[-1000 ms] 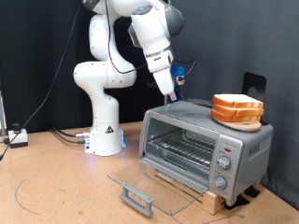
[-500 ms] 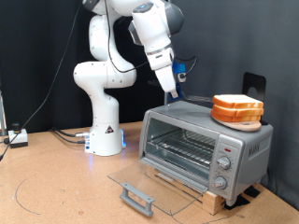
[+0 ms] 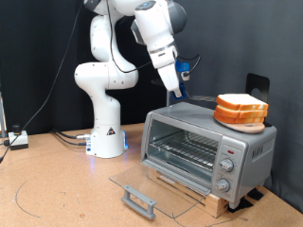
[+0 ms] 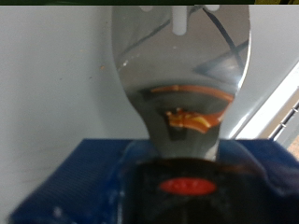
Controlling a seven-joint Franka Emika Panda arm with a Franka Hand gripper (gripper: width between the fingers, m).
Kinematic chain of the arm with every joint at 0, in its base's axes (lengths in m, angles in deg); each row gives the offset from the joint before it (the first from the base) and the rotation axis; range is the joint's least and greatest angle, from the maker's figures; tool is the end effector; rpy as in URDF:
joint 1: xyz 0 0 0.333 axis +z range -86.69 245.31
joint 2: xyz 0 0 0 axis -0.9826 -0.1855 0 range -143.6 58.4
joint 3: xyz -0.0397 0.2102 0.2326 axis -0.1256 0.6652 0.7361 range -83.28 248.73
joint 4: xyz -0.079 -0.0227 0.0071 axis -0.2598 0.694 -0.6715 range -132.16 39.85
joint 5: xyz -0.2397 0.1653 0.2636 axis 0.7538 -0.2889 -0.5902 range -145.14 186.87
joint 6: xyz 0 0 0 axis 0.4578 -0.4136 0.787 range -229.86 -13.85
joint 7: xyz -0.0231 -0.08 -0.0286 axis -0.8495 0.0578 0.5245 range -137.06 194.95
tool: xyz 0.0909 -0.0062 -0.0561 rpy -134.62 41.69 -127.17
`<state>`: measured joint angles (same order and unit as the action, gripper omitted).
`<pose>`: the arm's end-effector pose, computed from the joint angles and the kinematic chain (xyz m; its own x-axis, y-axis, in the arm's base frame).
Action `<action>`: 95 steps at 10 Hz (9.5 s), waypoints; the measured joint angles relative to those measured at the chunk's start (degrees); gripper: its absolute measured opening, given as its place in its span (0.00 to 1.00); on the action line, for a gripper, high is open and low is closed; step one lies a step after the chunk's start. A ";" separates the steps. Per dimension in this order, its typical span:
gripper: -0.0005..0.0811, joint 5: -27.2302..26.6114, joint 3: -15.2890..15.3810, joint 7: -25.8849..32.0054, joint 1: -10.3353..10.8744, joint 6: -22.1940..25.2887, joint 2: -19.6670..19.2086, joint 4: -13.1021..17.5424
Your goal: Make a piece of toast with the oven
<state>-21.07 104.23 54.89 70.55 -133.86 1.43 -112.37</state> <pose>0.3256 0.1043 0.4406 0.9514 0.2126 0.2230 0.2797 -0.8993 -0.3361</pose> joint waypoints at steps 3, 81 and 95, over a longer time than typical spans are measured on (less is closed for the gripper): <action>0.49 0.24 1.86 -1.97 -1.16 -2.92 -2.37 1.02; 0.49 1.53 -3.67 31.55 1.32 -28.93 -25.30 -3.56; 0.49 19.77 11.31 19.79 -3.23 -23.93 -14.07 -5.77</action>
<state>-1.30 115.54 74.68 67.32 -157.78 -12.64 -118.14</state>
